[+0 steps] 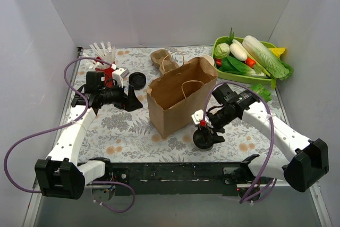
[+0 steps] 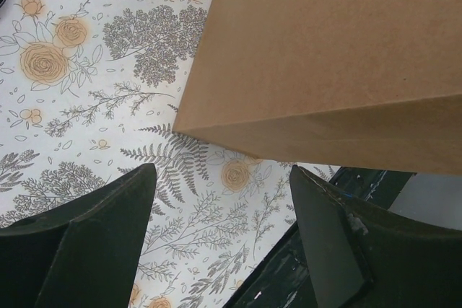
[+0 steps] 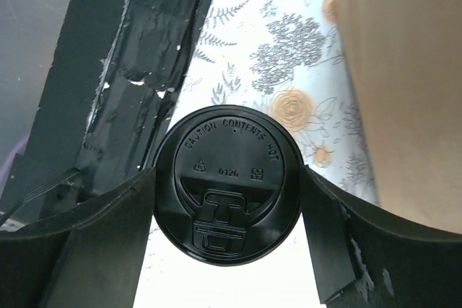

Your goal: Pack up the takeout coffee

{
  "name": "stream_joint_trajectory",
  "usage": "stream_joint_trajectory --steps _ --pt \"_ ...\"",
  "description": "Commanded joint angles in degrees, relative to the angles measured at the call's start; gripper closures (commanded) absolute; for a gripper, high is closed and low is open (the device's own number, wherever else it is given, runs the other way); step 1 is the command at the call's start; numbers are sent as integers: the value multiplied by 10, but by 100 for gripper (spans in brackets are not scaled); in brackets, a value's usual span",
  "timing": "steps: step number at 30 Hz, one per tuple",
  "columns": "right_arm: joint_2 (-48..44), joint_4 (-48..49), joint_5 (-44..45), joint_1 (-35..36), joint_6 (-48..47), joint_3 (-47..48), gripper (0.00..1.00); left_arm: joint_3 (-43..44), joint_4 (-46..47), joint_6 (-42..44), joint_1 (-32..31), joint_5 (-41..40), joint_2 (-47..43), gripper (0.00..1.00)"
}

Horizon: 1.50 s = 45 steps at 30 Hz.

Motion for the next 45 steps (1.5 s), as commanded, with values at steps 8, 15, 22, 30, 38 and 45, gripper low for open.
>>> stream_joint_trajectory --steps 8,15,22,30,38,45 --pt "-41 28 -5 2 24 -36 8 -9 5 3 4 18 -21 25" --pt "-47 -27 23 1 39 -7 4 -4 3 -1 4 17 -21 25" --pt "-34 -91 55 3 113 67 2 -9 4 -2 4 22 -26 25" --pt "31 -59 91 19 307 120 2 -11 9 -9 4 24 -29 25" --pt "45 -33 155 76 394 130 2 -17 12 -12 4 19 -40 24" --pt "47 -30 216 93 439 123 2 -28 15 -14 4 17 -52 24"
